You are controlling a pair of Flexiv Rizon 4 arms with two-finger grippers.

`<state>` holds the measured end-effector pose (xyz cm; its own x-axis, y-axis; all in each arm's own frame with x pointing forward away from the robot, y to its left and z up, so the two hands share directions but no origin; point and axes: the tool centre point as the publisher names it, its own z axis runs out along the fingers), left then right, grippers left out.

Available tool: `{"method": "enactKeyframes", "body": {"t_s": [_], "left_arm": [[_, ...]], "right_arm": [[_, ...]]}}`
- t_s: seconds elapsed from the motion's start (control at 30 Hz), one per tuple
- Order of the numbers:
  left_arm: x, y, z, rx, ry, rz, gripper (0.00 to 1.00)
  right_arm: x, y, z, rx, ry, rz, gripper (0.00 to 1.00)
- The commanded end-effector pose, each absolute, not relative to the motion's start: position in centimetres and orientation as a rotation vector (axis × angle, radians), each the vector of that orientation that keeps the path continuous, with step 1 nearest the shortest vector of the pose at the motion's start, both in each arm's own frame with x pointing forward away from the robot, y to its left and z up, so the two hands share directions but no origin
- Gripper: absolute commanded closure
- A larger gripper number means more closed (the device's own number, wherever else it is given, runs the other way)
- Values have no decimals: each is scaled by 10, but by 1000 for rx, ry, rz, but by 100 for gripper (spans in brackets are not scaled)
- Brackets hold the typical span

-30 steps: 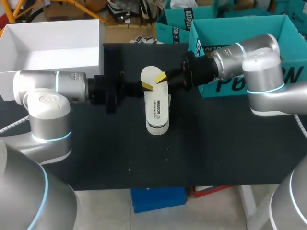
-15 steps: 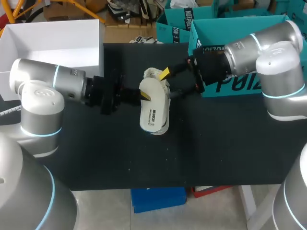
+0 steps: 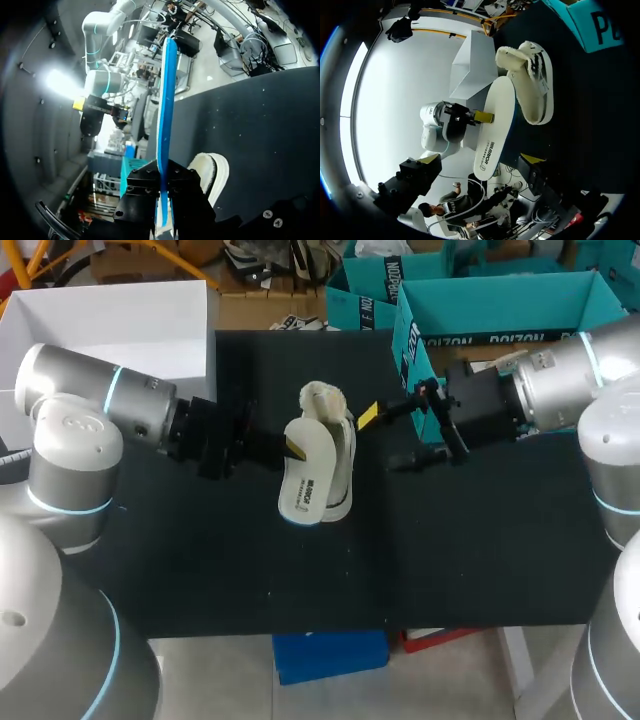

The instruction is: Take the shoe out of the shoebox, open the shoe tongue, remove and reinsert the insole, then place the shoe into the shoebox

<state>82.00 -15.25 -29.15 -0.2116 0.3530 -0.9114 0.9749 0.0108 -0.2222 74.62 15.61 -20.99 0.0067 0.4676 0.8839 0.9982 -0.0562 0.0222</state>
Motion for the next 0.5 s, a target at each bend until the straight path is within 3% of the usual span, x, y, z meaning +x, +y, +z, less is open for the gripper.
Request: {"method": "enactKeyframes", "body": {"t_s": [0.03,0.5], "left_arm": [[820,-153,-292,1397,1644,-1207,100],[815,-162,-299,1425,1657,-1234,100]], "right_arm": [[712,143,-202,-1830,-1434,-1282,0],[689,128,-193,-1887,-1418,-1308,0]]}}
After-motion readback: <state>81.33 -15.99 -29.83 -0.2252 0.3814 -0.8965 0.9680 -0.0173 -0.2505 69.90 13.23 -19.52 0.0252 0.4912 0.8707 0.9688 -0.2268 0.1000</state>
